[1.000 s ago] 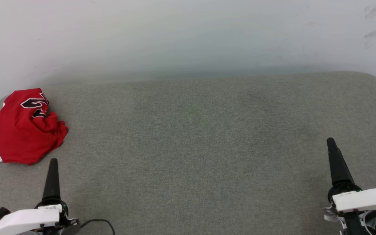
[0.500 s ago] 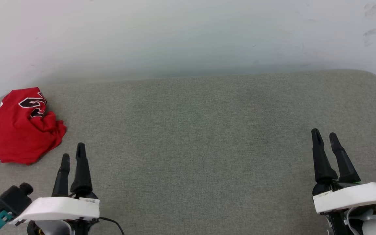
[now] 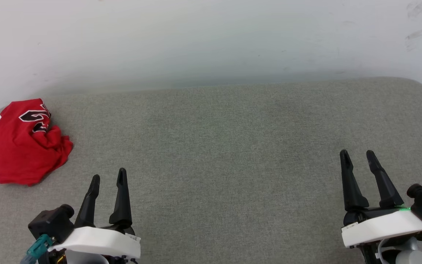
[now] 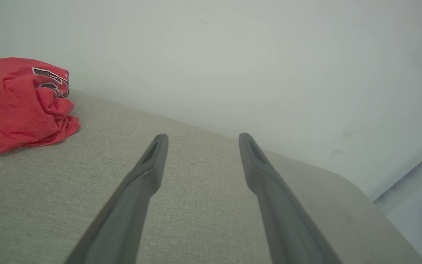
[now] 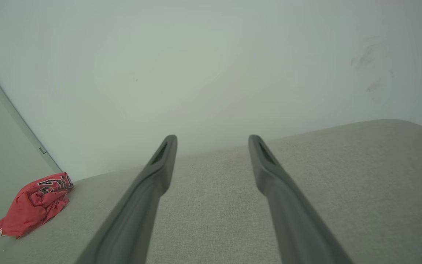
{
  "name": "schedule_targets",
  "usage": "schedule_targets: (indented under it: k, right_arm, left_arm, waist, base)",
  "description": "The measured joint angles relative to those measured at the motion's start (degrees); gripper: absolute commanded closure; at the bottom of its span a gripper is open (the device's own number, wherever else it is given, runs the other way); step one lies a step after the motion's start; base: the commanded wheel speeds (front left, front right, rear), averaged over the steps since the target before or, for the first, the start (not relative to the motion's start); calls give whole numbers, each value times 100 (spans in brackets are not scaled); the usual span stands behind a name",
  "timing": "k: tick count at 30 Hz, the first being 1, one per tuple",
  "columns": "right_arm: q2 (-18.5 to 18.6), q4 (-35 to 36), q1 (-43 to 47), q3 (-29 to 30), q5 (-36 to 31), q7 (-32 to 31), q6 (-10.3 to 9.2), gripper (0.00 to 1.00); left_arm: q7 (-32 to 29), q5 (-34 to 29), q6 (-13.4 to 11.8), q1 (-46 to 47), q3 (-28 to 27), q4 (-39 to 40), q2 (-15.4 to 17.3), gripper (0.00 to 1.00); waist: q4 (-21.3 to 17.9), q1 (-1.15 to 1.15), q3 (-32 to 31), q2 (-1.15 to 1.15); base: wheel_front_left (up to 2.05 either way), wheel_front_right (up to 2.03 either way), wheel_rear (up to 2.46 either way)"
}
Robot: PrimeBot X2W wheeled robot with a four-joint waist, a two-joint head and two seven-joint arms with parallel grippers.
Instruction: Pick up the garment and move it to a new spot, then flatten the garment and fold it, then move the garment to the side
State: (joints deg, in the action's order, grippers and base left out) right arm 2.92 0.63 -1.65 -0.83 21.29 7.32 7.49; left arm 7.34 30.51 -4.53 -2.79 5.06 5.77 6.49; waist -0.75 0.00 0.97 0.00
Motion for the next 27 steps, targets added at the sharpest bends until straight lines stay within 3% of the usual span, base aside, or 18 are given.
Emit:
schedule_targets:
  k: [19,22,27]
  right_arm:
    - [-1,58,57,-191,-1456,278,0,0]
    - [-1,160,57,-180,-1570,326,0,0]
    - [-1,310,64,-151,-1560,383,1,0]
  left_arm:
    - [276,-1103,-1123,-13,1179,24,634,0]
    - [323,-958,-1117,-18,1123,35,564,0]
    - [388,-892,-746,-73,725,178,312,0]
  waist:
    - [-33,0,28,0]
    - [-37,0,34,0]
    - [-43,0,40,0]
  base:
    - [0,0,0]
    - [0,0,0]
    - [0,0,0]
